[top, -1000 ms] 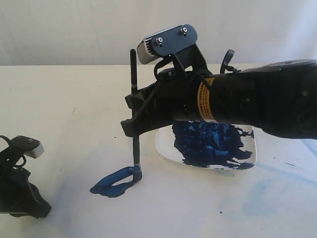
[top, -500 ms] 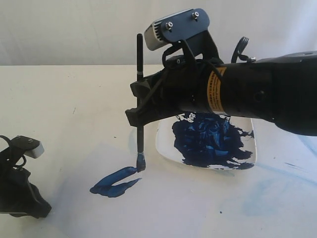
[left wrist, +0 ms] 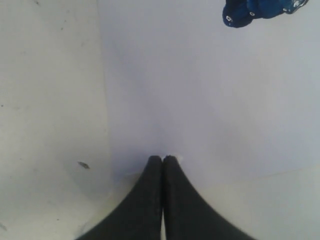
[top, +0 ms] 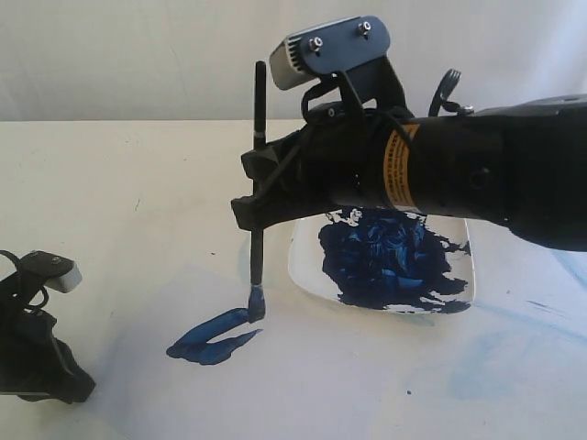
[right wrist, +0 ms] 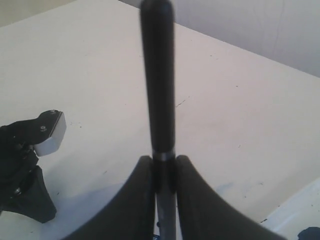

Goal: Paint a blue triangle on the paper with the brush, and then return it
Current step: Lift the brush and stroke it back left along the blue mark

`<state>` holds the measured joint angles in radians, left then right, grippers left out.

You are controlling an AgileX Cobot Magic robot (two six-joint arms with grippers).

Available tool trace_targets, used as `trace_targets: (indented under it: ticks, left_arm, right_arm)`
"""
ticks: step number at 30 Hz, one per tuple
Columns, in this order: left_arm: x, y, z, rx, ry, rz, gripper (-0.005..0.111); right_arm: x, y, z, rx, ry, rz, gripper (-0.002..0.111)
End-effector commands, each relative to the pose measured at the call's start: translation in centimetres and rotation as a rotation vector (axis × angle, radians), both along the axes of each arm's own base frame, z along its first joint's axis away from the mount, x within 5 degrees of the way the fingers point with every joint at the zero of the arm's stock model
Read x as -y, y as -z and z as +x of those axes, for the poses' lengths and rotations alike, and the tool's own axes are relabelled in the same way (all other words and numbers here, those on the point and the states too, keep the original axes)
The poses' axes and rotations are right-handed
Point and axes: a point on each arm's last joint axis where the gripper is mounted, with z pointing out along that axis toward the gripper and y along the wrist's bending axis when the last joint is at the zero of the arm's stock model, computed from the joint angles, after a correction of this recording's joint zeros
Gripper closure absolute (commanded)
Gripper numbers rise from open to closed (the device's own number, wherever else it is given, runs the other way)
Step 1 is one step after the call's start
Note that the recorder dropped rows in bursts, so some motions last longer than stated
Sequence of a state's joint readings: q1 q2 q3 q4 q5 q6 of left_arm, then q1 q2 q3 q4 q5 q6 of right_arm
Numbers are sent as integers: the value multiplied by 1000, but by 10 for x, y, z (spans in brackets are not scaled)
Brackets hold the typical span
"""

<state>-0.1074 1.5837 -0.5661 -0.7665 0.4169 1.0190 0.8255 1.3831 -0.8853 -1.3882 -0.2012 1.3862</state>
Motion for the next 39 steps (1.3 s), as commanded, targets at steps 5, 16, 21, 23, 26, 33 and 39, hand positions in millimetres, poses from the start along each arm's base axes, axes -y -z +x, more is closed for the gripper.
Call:
trace_targets:
  ticks: [5, 16, 21, 23, 26, 33, 39]
  left_arm:
    - [3, 2, -4, -28, 15, -14, 107]
    - [3, 2, -4, -29, 13, -17, 107]
    - [3, 2, -4, -29, 13, -17, 107]
    - [3, 2, -4, -29, 13, -17, 107]
    - [3, 2, -4, -27, 12, -16, 107]
    - [3, 2, -4, -27, 12, -16, 107]
    - [3, 2, -5, -32, 15, -19, 107]
  right_arm:
    - [-6, -5, -12, -83, -105, 97, 108]
    - [-4, -5, -6, -125, -9, 128, 108]
    - [7, 0, 7, -158, 196, 96, 108]
    - [10, 2, 10, -153, 242, 74, 108]
    - [12, 3, 12, -163, 279, 69, 108]
    - [10, 5, 13, -163, 269, 64, 108]
    - [-2, 16, 15, -161, 185, 39, 108]
